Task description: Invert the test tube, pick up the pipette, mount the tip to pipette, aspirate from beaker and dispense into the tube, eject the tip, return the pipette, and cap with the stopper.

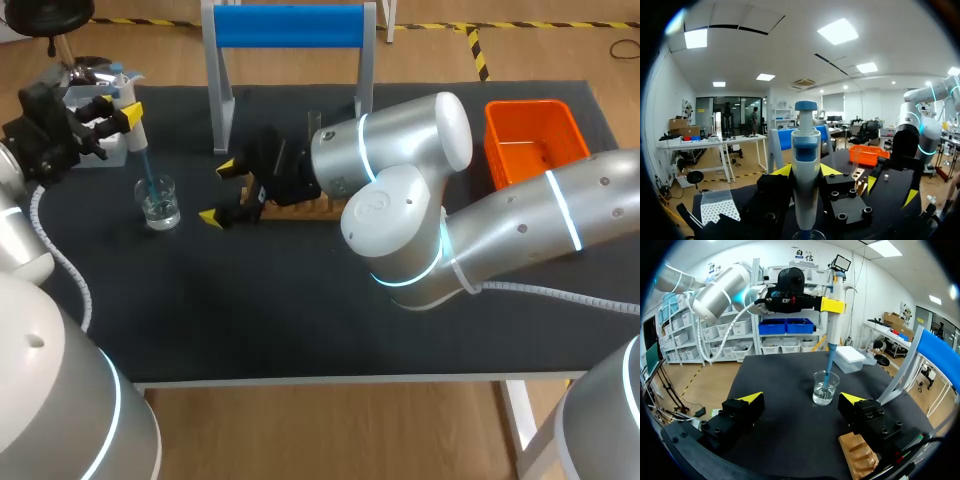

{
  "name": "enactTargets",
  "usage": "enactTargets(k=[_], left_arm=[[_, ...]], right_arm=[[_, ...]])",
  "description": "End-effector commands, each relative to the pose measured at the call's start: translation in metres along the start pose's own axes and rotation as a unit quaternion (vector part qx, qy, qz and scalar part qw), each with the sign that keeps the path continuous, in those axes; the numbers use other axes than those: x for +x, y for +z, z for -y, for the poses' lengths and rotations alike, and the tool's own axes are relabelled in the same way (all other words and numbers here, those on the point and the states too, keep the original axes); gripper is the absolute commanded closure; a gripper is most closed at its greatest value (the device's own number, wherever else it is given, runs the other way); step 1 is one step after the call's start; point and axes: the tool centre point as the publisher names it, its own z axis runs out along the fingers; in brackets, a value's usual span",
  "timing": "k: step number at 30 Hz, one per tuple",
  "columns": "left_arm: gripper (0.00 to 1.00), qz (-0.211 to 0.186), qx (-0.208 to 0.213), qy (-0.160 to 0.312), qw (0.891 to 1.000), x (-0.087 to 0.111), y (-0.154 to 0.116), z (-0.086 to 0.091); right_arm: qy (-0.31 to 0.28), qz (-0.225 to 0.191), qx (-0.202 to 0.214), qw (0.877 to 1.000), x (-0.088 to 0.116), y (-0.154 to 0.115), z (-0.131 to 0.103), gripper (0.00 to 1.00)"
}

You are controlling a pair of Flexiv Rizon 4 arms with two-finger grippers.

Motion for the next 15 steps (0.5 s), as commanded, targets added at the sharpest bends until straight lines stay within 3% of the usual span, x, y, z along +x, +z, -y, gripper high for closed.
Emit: enactTargets(k=[1, 15], left_arm=[[1.0, 0.002, 0.001, 0.0, 1.0, 0.001, 0.001, 0.0], [1.0, 0.002, 0.001, 0.0, 1.0, 0.001, 0.001, 0.0]], right_arm=[[-0.008, -0.008, 0.007, 1.0, -0.001, -0.012, -0.009, 0.0], [-0.053, -0.052, 0.014, 0.997, -0.009, -0.052, -0.047, 0.0]])
